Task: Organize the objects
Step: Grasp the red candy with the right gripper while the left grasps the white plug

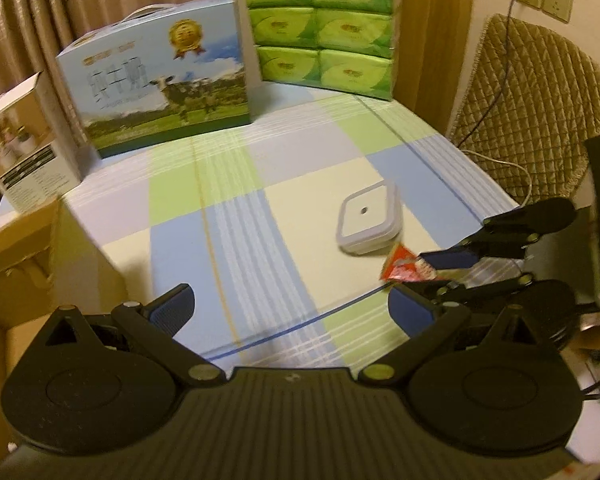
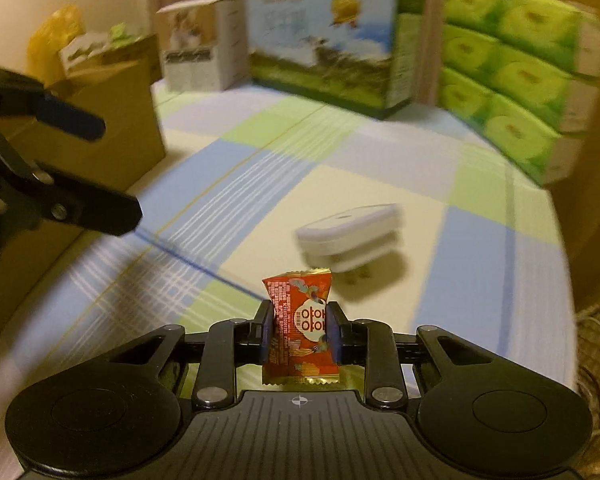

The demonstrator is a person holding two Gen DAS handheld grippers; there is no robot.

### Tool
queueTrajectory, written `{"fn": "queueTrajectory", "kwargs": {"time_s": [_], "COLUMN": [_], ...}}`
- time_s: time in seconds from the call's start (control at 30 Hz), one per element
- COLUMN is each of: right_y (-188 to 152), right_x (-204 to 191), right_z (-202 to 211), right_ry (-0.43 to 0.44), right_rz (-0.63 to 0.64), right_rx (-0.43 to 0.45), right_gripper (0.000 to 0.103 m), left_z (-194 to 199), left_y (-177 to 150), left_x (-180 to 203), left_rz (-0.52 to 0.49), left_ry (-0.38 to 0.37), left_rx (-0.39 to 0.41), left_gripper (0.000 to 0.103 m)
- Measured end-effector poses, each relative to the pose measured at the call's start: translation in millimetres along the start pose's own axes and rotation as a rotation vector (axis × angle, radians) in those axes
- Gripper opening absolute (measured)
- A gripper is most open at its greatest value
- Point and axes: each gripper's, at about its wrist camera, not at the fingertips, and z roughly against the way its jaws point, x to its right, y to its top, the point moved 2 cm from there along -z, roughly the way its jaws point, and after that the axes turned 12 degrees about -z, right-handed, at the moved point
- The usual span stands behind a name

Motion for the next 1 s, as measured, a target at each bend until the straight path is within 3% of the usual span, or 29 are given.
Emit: {"fn": "queueTrajectory", "kwargs": {"time_s": [0.13, 0.3, 0.5, 0.7, 0.77, 0.87, 1.0], "right_y": [4.3, 7.3, 5.7, 1.3, 0.4, -0.3, -0.2], "right_x": [22.6, 42.8, 56.9, 64.5, 66.3, 68.4, 68.1], "right_z": [9.4, 17.6, 20.1, 15.3, 14.3, 13.3, 12.2], "right_ry": [-0.055, -0.097, -0.132, -0.136, -0.132, -0.129, -0.126], "right_rz": [-0.055, -0.119, -0.169, -0.201, -0.216, -0.235, -0.248], "right_rx": [0.021, 0.041, 0.063, 0.056, 0.055, 0.058, 0.058], "right_gripper": [0.024, 0.024, 0.024, 0.024, 0.024, 0.024, 0.024], "left_z": [-15.2, -46.6, -90.7, -124.0, -131.6, -138.4, -146.7], "left_y": [15.7, 32.2, 42.4, 46.2, 46.9, 48.0, 49.9], "left_x": [9.5, 19.7, 20.6, 19.4, 17.8, 13.9, 15.5], "left_rz": [0.011, 0.035, 0.083, 0.124, 0.144, 0.189, 0.178], "left_ry": [-0.059, -0.139, -0.171, -0.219, -0.248, -0.288, -0.312], "left_rx": [0.008, 0.009, -0.022, -0.036, -0.026, -0.008, -0.016], "left_gripper": [0.1, 0.092, 0.084, 0.079, 0.072, 0.071, 0.068]}}
